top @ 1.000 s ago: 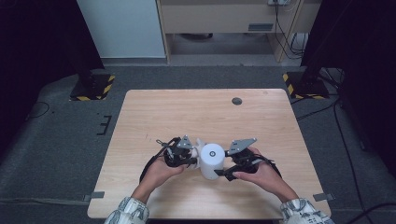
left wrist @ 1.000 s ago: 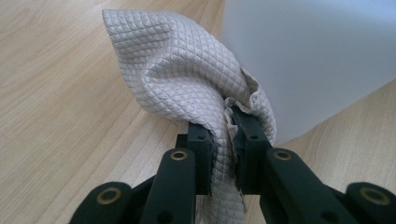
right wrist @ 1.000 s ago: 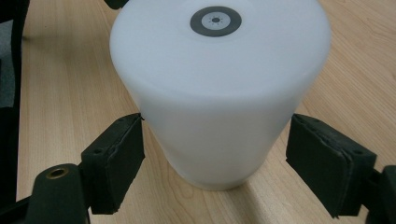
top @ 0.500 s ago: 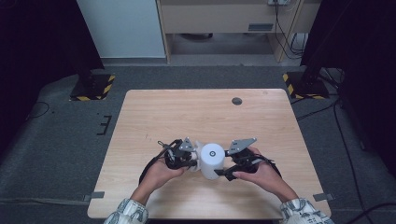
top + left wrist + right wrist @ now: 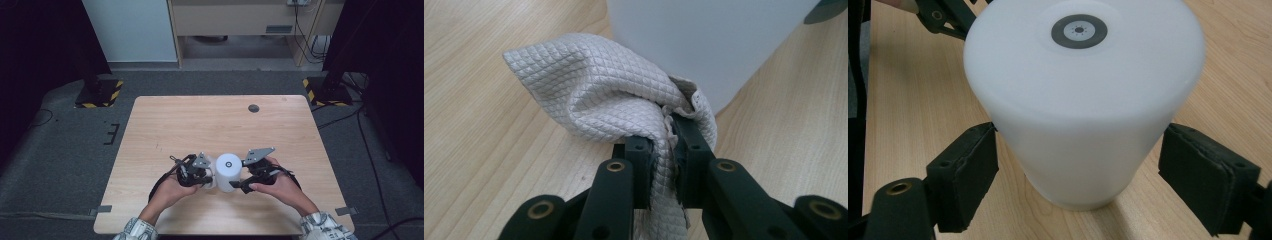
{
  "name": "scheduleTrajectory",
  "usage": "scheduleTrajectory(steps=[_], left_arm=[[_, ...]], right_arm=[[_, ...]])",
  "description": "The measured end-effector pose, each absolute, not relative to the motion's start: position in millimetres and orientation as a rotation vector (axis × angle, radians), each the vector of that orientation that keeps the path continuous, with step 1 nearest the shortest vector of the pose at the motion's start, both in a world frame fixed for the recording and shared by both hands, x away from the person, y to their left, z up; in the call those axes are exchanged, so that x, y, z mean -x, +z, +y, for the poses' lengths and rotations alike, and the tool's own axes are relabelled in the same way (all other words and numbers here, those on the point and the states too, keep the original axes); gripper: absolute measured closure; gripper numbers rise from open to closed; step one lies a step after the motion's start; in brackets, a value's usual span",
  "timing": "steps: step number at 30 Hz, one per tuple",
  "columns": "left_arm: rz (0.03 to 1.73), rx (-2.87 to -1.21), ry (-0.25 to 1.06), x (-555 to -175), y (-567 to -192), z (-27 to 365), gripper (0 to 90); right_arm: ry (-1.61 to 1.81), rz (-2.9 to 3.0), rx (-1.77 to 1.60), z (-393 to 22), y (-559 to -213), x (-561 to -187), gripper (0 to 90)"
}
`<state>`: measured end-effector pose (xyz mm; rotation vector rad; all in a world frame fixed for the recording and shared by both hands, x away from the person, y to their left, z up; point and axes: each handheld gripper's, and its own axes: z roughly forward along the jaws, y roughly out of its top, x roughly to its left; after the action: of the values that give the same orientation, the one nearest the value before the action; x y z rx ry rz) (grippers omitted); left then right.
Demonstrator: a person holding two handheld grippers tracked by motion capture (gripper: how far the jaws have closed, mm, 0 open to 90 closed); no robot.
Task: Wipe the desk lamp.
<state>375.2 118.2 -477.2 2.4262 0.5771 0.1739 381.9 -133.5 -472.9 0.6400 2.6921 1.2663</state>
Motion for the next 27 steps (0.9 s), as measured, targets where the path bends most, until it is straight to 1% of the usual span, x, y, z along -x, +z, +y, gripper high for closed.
scheduleTrajectory(steps=[10, 18, 27], left_arm=[[0.559, -2.422, 0.162, -366.2, -477.7, 116.5, 79.0], [0.545, -2.428, 0.164, -362.9, -475.8, 115.9, 79.0], [0.552, -2.366, 0.216, -383.5, -446.3, 121.2, 79.1]], right_arm=[[1.262, 2.699, -0.633, -129.8, -473.8, -381.1, 11.9], [1.258, 2.710, -0.618, -128.1, -474.1, -379.9, 10.5], [1.265, 2.713, -0.617, -130.0, -473.8, -379.6, 11.2]])
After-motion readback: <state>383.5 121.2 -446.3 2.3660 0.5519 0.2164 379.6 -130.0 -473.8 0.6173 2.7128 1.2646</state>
